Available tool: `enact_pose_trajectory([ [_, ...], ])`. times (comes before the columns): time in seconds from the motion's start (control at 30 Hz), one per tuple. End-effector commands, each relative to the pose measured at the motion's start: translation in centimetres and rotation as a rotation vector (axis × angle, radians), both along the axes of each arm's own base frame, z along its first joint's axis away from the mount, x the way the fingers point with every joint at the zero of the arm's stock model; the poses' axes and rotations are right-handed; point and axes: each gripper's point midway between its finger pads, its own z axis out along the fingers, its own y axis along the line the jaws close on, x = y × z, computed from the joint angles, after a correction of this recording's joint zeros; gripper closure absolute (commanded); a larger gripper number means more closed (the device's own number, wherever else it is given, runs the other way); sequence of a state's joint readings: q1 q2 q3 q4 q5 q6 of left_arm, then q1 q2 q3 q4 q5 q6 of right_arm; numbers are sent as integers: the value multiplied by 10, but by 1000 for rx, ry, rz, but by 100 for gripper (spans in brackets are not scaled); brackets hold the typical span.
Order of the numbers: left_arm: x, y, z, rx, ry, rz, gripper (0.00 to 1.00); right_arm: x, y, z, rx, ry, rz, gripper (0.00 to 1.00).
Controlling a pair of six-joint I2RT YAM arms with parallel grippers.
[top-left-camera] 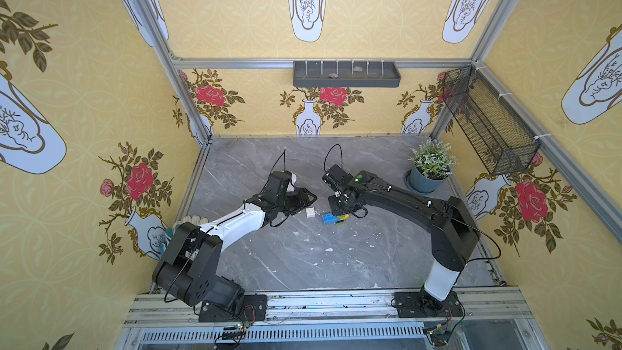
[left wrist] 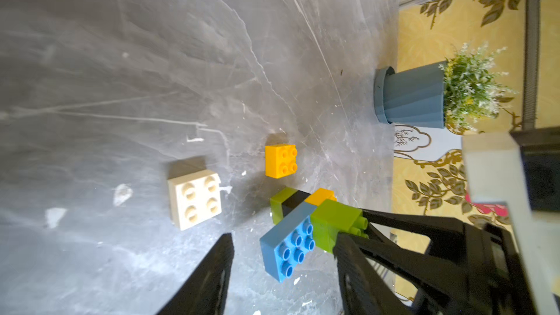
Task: Assemble the number 4 with lego
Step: Assemble the lego brick with the lego brick, then pick up the lego brick from the center of the board.
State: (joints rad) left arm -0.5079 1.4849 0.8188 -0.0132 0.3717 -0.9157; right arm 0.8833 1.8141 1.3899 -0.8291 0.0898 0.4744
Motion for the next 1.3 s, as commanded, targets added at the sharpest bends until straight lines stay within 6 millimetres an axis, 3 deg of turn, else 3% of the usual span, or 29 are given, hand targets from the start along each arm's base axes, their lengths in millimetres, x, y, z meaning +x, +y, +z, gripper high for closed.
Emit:
enact_pose_trajectory([
  [0.0, -5, 20, -20, 159, 42, 6, 42, -39, -39, -20, -181, 178, -25, 82],
  [0.4, -5, 20, -42, 176, 73, -4, 46, -55, -40, -17, -177, 177, -27, 81],
  [0.67, -6, 12, -63, 206, 115, -31, 45, -47, -33, -13, -133, 137, -61, 82],
  [1.0, -2, 9, -77, 294, 153, -47, 40, -50, -34, -27, -132, 156, -53, 82],
  [1.27, -4, 7, -84, 387, 179, -87, 45, -53, -36, -30, -123, 161, -57, 83],
])
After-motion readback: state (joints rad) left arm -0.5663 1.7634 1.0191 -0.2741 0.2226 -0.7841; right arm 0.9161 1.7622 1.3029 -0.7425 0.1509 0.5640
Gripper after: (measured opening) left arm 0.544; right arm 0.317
